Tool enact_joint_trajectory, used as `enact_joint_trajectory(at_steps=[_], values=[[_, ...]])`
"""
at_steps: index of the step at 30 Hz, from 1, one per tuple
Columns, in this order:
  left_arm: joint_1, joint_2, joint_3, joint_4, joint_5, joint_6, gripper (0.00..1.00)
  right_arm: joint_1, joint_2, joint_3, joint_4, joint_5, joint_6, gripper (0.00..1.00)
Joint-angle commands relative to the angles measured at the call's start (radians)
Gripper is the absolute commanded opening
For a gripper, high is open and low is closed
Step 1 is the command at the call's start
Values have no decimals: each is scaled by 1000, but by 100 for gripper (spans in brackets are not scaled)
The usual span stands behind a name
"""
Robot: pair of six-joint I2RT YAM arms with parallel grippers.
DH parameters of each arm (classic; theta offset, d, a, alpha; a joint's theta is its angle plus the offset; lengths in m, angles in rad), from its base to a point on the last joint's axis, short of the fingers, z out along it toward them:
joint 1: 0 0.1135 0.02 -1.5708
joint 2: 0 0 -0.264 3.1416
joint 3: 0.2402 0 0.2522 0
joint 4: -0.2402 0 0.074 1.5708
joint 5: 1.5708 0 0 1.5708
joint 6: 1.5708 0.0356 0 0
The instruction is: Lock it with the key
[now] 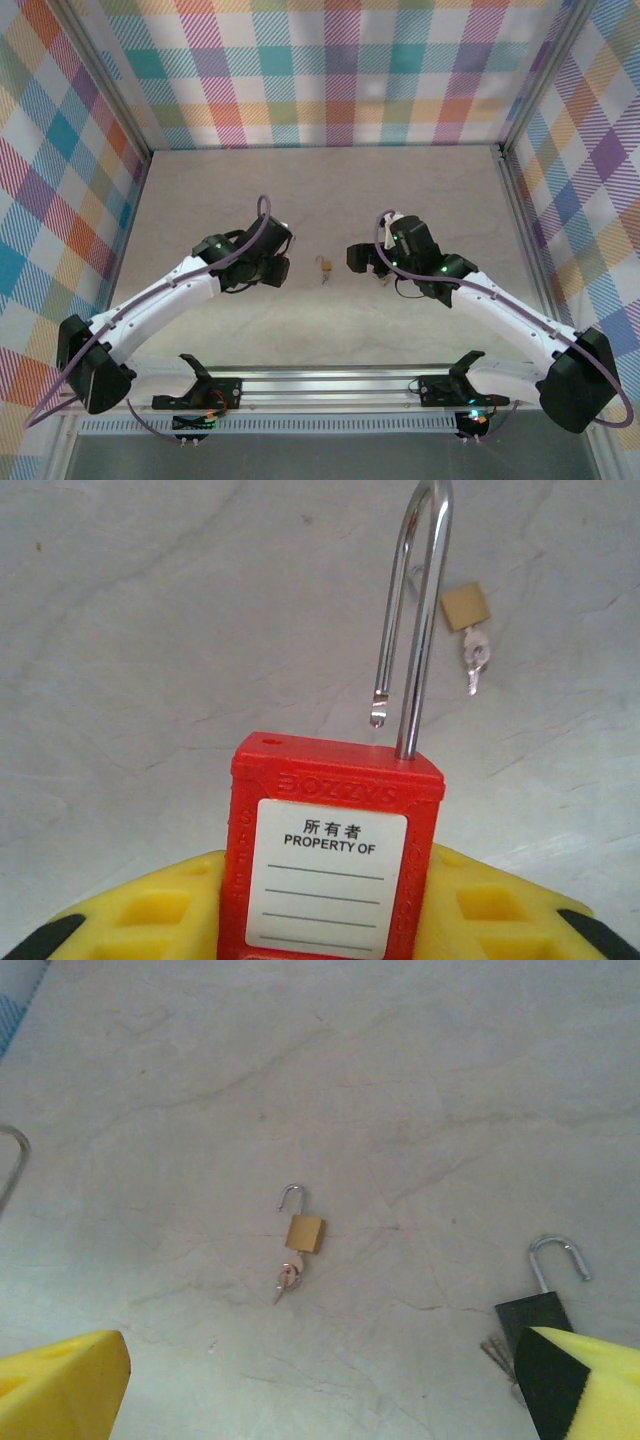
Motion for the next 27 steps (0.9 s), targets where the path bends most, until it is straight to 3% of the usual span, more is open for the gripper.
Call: enact_joint_trajectory(at_steps=[1,6,12,16,20,27], values=[[-32,-101,-90,127,-76,151,0,-25,-20,38,-19,-118,60,99],[-43,-190,-199,360,-21,307,0,-47,9,62,-34,-224,119,99],[-115,-103,-176,416,-41,447,0,-55,58,100,-56,-340,184,99],[-148,-36,-160,438,-73,465,0,-59,87,107,-49,-397,219,88],[-162,10,-137,455,-62,450,0,-67,125,110,-47,-441,246,82],[-182,72,-102,477,-152,446,0,-78,189,123,-50,-505,274,72]])
